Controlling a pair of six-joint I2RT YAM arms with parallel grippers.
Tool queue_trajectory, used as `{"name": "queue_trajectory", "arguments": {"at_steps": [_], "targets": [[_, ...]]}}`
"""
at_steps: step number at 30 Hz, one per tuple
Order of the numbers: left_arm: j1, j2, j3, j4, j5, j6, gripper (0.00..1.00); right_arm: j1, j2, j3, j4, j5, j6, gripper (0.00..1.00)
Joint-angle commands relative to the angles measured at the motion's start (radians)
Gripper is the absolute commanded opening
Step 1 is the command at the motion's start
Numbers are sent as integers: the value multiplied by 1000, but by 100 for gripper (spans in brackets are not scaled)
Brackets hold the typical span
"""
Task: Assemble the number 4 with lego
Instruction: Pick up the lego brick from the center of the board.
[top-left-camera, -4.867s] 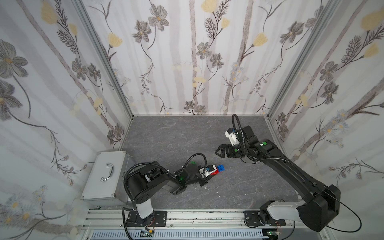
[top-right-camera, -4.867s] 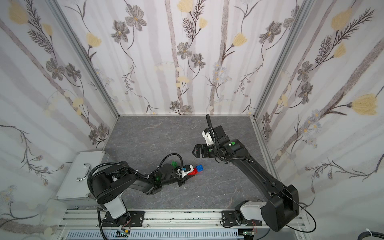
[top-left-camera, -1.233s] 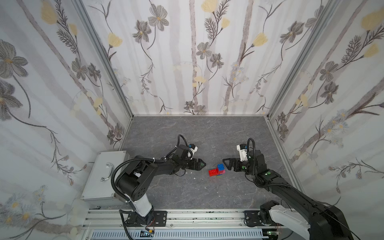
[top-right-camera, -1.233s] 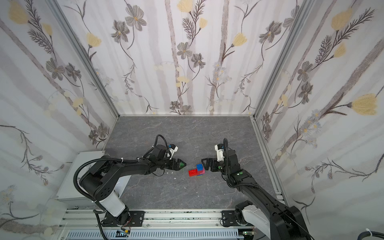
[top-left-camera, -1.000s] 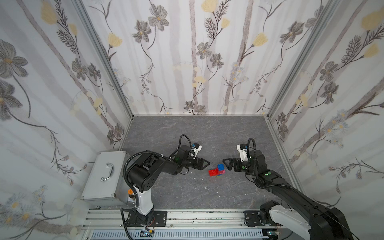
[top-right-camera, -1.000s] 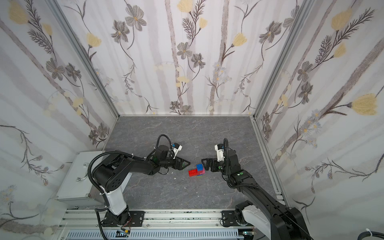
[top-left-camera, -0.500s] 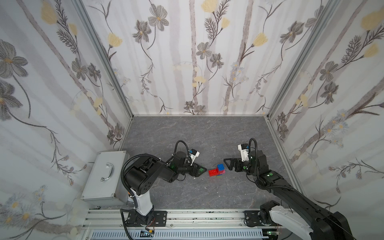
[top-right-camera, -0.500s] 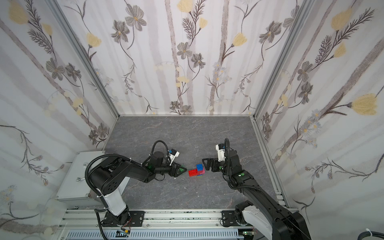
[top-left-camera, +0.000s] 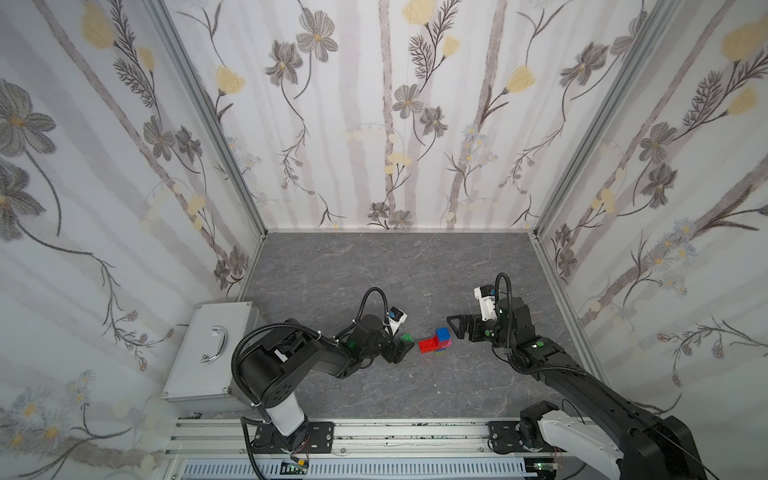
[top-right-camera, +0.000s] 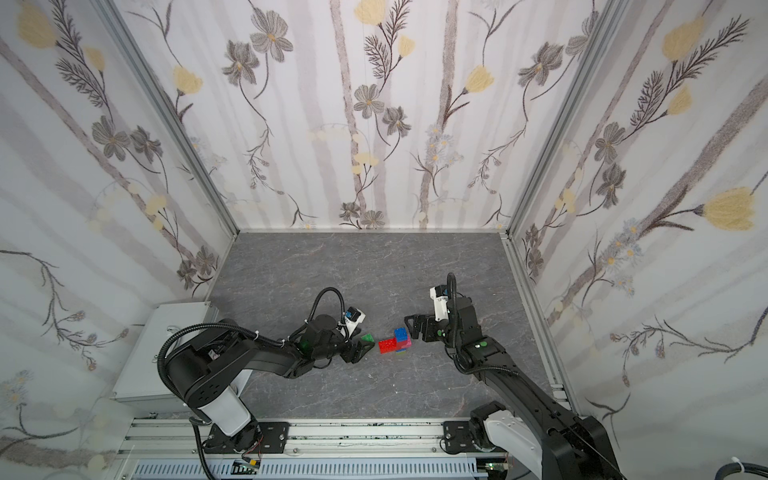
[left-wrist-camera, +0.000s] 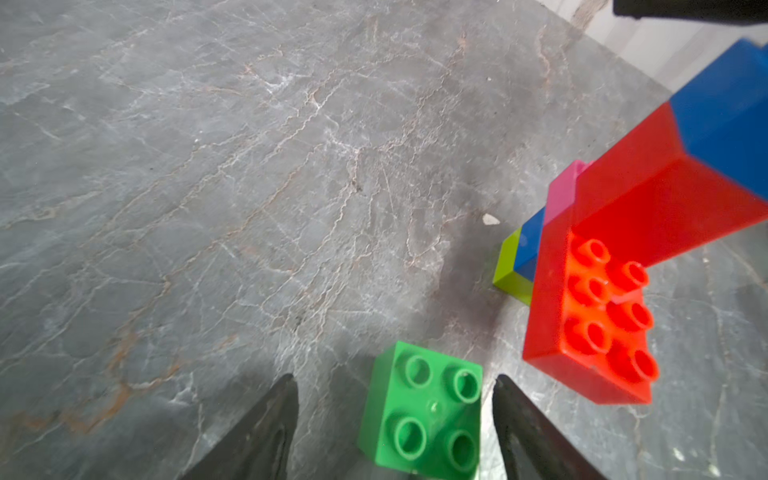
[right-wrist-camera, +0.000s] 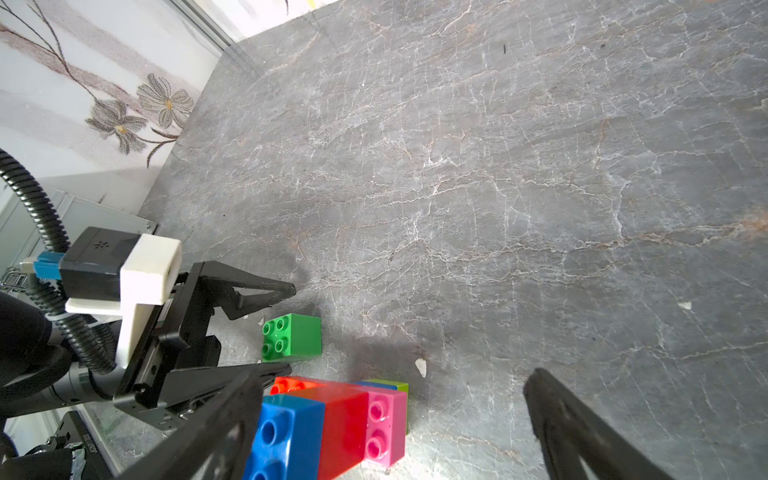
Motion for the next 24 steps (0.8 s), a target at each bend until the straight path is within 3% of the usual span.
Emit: {"name": "queue_trajectory", "arguments": {"at_steps": [1, 11, 21, 24], "targets": [[0, 14, -17, 69, -40, 51, 68, 0, -1, 7, 15, 15, -9, 98], [-2, 49, -27, 186, 22, 52, 65, -1, 7, 5, 13, 16, -5, 98], [-5, 103, -28, 284, 41, 38, 58, 0, 15, -1, 10, -21, -3, 97], [-6, 124, -25, 314, 56, 32, 51, -1, 21, -1, 7, -51, -2, 97]]}}
